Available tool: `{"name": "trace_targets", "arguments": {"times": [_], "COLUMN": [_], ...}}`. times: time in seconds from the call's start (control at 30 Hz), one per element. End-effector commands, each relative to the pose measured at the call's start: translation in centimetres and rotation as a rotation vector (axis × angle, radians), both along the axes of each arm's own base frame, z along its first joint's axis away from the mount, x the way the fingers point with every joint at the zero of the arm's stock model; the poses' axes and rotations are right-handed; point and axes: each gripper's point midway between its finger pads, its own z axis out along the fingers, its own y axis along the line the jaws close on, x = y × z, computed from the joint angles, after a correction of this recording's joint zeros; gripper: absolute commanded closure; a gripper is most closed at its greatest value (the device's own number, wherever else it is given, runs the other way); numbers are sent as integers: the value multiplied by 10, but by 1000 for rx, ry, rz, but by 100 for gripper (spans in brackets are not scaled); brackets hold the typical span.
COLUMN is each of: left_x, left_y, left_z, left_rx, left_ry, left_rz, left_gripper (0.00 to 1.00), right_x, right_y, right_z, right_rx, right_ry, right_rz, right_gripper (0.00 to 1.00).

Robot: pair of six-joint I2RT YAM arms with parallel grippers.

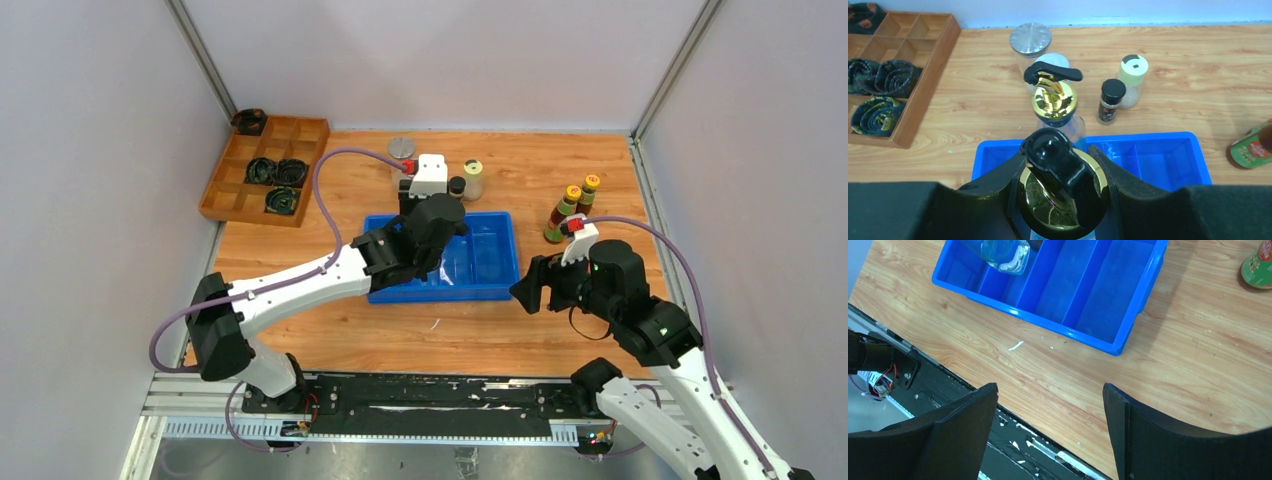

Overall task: Organize the condiment bottles
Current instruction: Place the bottle in the storage box.

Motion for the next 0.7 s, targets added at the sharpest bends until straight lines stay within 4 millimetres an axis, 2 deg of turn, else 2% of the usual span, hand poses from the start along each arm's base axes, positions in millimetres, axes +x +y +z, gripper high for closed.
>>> {"name": "trace_targets", "arguments": {"times": [0.0,0.67], "left_x": [12,35], "left_y": [3,0], "left_z": [11,-47], "left_rx": [-114,-109], "left_ry": [-39,78], "left_rz": [27,2], "left_gripper": [69,69], "right_x": [-5,-2], "right_y": [-1,1], "right_z": [-11,-18], "right_rx": [-23,-25], "right_ry": [18,33], "right_rz": [13,13], "right_gripper": [18,17]}}
